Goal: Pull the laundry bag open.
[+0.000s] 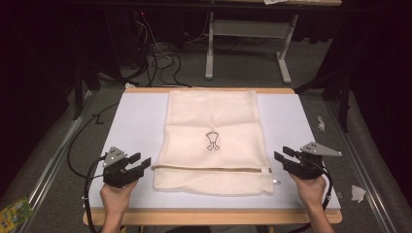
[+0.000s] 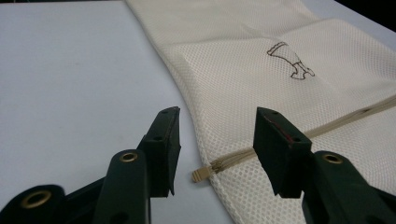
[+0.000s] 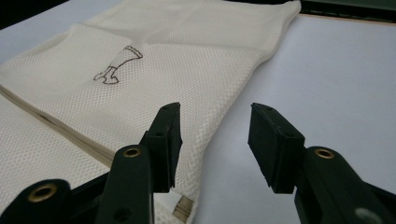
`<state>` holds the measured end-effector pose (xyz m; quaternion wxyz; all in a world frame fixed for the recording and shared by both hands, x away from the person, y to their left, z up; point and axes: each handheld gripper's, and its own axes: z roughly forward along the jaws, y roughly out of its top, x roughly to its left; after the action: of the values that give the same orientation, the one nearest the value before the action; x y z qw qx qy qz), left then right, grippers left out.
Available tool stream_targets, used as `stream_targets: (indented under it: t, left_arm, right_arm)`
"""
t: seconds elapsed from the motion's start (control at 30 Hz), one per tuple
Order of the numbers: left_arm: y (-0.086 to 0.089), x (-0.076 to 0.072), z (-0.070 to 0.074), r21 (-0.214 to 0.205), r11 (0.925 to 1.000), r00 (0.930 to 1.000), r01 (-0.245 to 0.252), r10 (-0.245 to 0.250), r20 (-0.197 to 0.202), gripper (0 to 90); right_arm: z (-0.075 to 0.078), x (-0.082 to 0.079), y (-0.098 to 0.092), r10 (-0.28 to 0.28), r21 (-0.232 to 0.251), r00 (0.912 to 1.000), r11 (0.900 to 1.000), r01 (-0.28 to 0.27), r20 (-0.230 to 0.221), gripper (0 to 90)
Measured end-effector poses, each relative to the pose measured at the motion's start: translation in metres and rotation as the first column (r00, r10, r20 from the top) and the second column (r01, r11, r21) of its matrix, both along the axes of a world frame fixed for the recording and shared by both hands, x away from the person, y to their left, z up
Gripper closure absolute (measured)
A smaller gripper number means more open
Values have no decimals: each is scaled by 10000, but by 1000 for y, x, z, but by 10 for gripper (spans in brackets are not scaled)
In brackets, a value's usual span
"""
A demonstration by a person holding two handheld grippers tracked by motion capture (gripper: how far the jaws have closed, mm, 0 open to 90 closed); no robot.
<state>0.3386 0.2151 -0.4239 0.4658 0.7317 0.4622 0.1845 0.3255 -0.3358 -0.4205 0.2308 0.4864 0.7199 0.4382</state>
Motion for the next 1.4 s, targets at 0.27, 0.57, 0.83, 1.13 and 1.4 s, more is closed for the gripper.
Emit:
stream_targets:
  t: [0.27, 0.57, 0.83, 1.13, 1.4]
  left_arm:
    - [12, -2, 5, -198, 9994, 9995, -291, 294, 149, 514]
    - [25, -3, 4, -368, 9972, 9977, -653, 660, 180, 516]
    - [34, -1, -1, -434, 9937, 9946, -1031, 1036, 90, 516]
    - [41, 1, -7, -478, 9894, 9905, -1374, 1375, -4, 517]
    - [43, 8, -14, -665, 9841, 9862, -1648, 1632, -288, 515]
  right_arm:
    - [3, -3, -16, -434, 188, 9989, 9989, 431, 148, 545]
    - [6, -10, -35, -929, 525, 9950, 9945, 910, 358, 545]
    - [2, -17, -54, -1393, 714, 9896, 9881, 1365, 366, 545]
    - [-4, -22, -71, -1860, 883, 9822, 9791, 1832, 256, 545]
    - [-13, -19, -80, -2176, 986, 9760, 9712, 2167, -20, 545]
